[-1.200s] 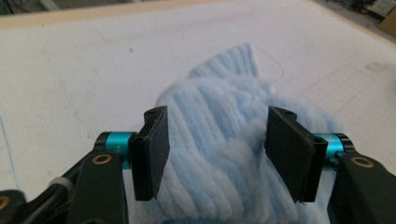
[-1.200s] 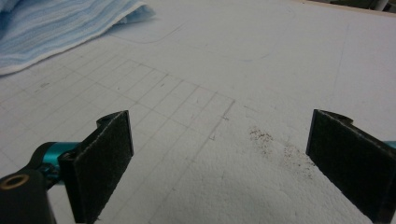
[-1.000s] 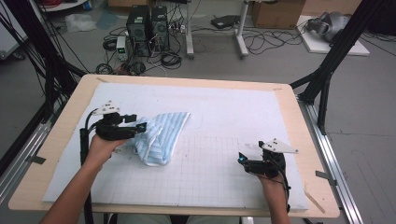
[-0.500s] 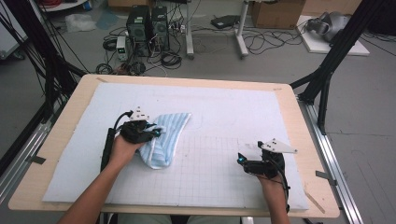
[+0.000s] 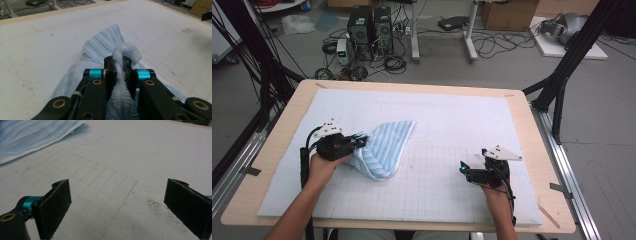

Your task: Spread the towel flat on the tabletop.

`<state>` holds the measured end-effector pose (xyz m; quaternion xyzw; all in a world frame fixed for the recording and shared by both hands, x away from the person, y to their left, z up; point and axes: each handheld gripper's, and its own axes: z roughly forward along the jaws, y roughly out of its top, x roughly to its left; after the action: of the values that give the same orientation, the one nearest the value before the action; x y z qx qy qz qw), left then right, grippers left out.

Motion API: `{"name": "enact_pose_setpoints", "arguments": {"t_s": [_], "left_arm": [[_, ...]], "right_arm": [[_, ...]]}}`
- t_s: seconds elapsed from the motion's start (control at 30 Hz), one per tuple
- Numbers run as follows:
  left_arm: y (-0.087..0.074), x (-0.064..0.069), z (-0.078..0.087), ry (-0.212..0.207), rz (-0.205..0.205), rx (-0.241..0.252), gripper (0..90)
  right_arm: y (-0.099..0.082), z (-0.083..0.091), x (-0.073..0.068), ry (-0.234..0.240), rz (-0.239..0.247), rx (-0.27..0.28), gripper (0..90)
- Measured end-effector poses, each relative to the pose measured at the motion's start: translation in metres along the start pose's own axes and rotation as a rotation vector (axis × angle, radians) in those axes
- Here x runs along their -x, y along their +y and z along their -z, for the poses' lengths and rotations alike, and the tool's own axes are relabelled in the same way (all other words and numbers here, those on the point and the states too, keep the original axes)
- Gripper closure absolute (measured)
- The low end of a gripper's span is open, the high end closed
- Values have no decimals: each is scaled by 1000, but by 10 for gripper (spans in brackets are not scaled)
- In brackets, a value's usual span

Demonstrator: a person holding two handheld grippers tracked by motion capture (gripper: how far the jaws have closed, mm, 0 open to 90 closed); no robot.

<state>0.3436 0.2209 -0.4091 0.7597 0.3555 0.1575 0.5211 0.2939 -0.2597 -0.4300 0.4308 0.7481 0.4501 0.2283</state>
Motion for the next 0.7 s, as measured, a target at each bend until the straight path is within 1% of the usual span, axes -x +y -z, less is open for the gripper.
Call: {"name": "enact_pose_setpoints", "arguments": {"t_s": [0.03, 0.1, 0.13, 0.17, 0.2, 0.23, 0.27, 0.3, 0.33, 0.43, 0.5, 0.53, 0.57, 0.6, 0.63, 0.67, 0.7], "left_arm": [[0, -2, 2, 1, 2, 7, 834], [-1, -4, 7, 6, 6, 20, 835], [-2, -6, 9, 5, 8, 24, 834], [-3, -7, 10, 5, 13, 28, 834], [-4, -8, 11, 6, 19, 33, 834], [-5, -9, 12, 5, 24, 35, 834], [-6, -10, 13, 6, 26, 39, 835], [-6, -10, 14, 6, 32, 43, 834], [-6, -11, 15, 5, 38, 48, 834], [-6, -13, 17, 2, 47, 57, 833], [-7, -14, 18, -8, 53, 60, 831], [-7, -14, 18, -11, 56, 61, 830], [-7, -14, 18, -14, 55, 61, 829], [-7, -14, 18, -15, 54, 59, 829], [-7, -14, 18, -16, 53, 60, 829], [-7, -13, 18, -18, 51, 62, 829], [-7, -13, 18, -18, 51, 63, 829]], "right_arm": [[0, 0, 0, 0, 0, 0, 64], [5, -4, -4, 19, -14, 8, 63], [8, -8, -6, 27, -19, 11, 63], [15, -16, -13, 21, -16, 10, 63], [15, -16, -13, 21, -16, 10, 63], [19, -21, -17, 29, -13, 5, 63], [25, -33, -23, 68, 8, -7, 63], [25, -33, -23, 68, 8, -7, 63], [29, -38, -26, 84, 15, -8, 63], [40, -56, -33, 153, 20, 3, 63], [48, -71, -39, 182, 22, -1, 63], [53, -79, -43, 194, 25, -13, 63], [64, -97, -51, 218, 43, -38, 63], [64, -97, -51, 218, 43, -38, 63], [74, -117, -60, 233, 50, -62, 63], [74, -117, -60, 233, 50, -62, 63], [79, -127, -64, 232, 55, -69, 63]]}}
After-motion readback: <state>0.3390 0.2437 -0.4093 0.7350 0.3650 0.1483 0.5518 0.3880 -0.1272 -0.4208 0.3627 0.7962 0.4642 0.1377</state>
